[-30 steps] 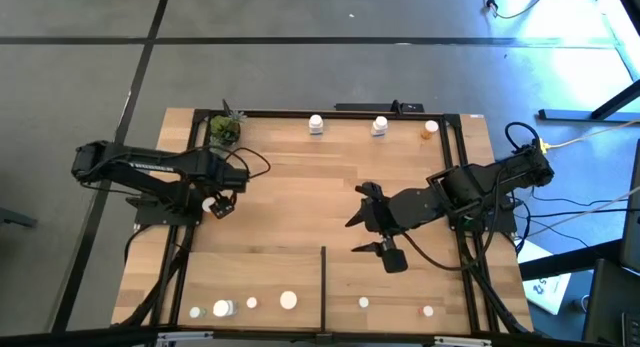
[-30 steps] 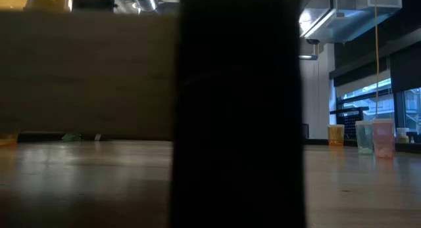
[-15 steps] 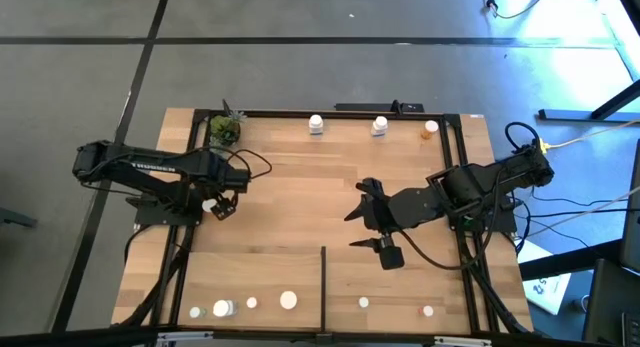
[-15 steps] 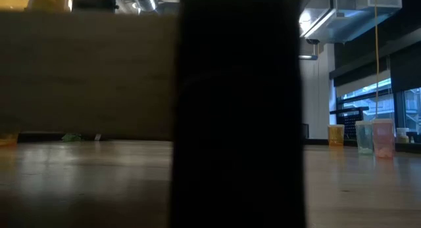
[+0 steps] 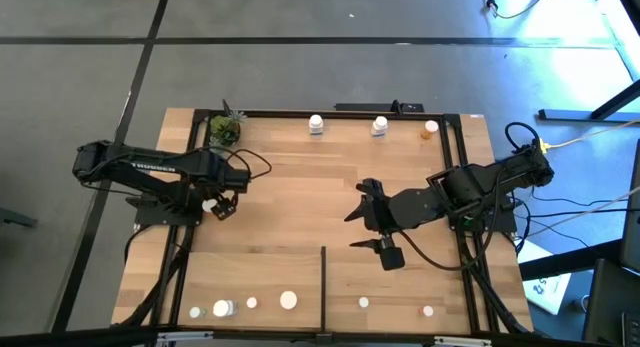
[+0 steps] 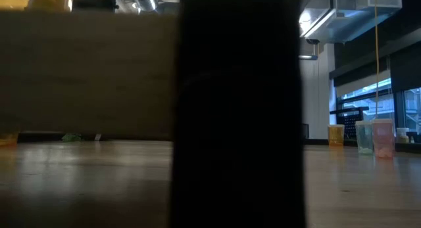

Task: Pick and place medicine bottles onto shelf by color
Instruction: Put the bottom orange pill bottle on the shelf aligned with the other orange pill bottle

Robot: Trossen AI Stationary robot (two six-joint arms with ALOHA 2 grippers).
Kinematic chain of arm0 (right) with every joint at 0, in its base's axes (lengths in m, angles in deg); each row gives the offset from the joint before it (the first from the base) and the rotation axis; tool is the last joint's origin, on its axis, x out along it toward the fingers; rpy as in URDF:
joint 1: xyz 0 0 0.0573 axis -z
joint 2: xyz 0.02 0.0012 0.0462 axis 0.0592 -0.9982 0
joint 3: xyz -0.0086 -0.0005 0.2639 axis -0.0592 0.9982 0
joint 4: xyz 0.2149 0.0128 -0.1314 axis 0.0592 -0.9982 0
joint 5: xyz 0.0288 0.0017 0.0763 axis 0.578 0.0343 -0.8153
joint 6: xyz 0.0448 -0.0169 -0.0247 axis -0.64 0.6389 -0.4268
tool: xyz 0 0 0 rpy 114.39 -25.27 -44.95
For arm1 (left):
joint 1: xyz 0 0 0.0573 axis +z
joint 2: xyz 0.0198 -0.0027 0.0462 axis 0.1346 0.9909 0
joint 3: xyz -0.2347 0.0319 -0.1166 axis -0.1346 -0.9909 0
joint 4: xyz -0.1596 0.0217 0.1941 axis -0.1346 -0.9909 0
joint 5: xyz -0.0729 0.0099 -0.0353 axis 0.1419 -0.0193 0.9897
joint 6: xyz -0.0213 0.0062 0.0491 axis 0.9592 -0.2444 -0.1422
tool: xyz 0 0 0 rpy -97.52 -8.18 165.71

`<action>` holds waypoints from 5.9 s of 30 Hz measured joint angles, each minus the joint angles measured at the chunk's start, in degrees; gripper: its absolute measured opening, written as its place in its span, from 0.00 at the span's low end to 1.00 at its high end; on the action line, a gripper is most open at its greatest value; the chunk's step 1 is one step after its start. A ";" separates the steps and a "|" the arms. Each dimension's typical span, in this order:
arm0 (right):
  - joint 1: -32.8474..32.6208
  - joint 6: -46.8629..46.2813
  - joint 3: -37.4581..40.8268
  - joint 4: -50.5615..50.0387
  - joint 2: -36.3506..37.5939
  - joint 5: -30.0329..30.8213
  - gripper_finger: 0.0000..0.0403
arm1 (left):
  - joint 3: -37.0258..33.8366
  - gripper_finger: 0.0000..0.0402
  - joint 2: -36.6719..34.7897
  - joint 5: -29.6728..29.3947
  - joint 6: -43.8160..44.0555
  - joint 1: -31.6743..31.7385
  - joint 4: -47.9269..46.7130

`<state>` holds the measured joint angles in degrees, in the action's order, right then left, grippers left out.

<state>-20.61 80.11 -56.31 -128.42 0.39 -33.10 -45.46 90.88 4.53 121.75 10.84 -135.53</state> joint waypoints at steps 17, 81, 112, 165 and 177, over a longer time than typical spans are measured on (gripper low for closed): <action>0.00 0.31 0.00 -0.38 0.00 0.02 0.66 | 0.07 0.78 10.68 0.00 0.20 -4.43 0.02; -0.03 1.40 0.00 -0.38 0.00 0.00 0.66 | 6.77 0.58 22.11 -0.66 0.37 -5.68 0.17; -0.24 -1.58 0.00 -2.17 0.02 -8.11 0.66 | 30.87 0.58 22.11 -7.23 -1.54 -25.07 -1.99; -0.22 -0.05 0.00 -3.67 0.04 -5.53 0.66 | 40.14 0.58 47.05 -16.12 -36.33 -10.85 10.97; -0.22 -3.39 0.00 -4.64 0.04 11.95 0.66 | 40.15 0.58 47.66 -15.08 -36.26 -10.83 10.61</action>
<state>-20.83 76.72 -56.31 -133.06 0.43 -21.15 -5.31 138.54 -10.55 85.49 0.01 -124.92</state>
